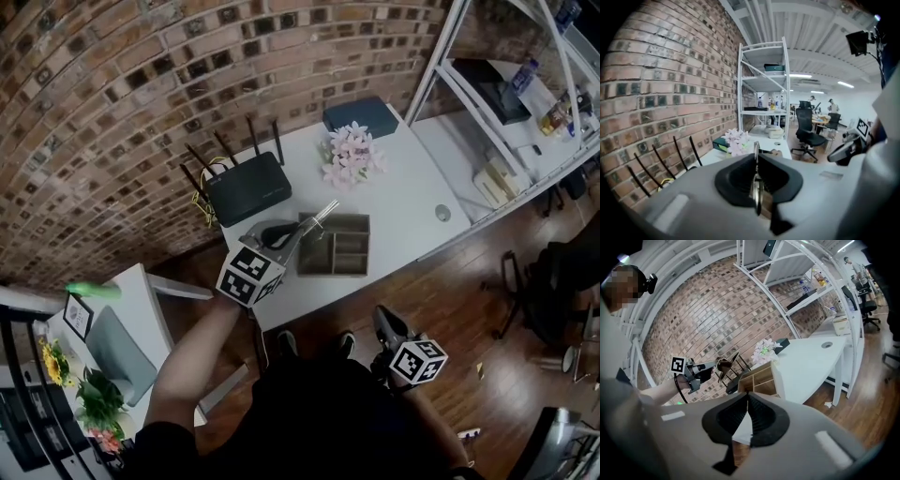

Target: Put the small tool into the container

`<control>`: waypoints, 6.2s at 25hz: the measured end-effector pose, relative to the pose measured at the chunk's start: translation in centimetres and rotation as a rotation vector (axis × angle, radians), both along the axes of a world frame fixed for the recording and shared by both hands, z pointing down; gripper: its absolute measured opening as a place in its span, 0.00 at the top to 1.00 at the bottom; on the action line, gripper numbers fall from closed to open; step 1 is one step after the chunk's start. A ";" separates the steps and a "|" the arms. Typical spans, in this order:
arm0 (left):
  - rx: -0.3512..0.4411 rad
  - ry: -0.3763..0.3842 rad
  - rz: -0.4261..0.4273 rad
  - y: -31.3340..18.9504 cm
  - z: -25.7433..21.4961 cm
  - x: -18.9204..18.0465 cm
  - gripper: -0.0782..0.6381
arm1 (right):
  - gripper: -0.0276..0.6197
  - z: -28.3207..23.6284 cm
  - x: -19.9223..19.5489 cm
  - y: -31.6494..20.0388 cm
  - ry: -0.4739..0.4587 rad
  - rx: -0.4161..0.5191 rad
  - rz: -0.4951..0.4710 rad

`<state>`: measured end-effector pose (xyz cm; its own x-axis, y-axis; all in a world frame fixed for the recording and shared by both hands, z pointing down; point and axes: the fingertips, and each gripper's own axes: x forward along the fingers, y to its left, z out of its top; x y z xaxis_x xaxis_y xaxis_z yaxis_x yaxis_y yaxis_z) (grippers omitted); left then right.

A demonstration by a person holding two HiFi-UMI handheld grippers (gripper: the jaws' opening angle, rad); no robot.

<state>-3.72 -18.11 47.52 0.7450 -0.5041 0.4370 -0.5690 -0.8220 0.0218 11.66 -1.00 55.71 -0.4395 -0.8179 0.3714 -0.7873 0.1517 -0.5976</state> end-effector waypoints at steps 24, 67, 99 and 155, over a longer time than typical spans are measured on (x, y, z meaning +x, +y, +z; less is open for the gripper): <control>-0.003 -0.249 0.371 -3.0 4.8 8.1 0.87 | 0.94 1.2 5.3 3.0 -0.020 -0.035 0.174; -0.014 -0.331 0.573 -3.7 11.1 9.3 0.86 | 0.94 2.1 5.7 3.5 -0.007 -0.091 0.224; -0.024 -0.373 0.302 -7.4 14.0 7.7 0.70 | 0.94 2.6 5.4 2.4 -0.018 -0.103 0.172; -0.196 0.301 -0.111 15.5 1.7 1.7 0.80 | 0.94 -7.6 -3.5 -1.4 0.104 0.223 -0.155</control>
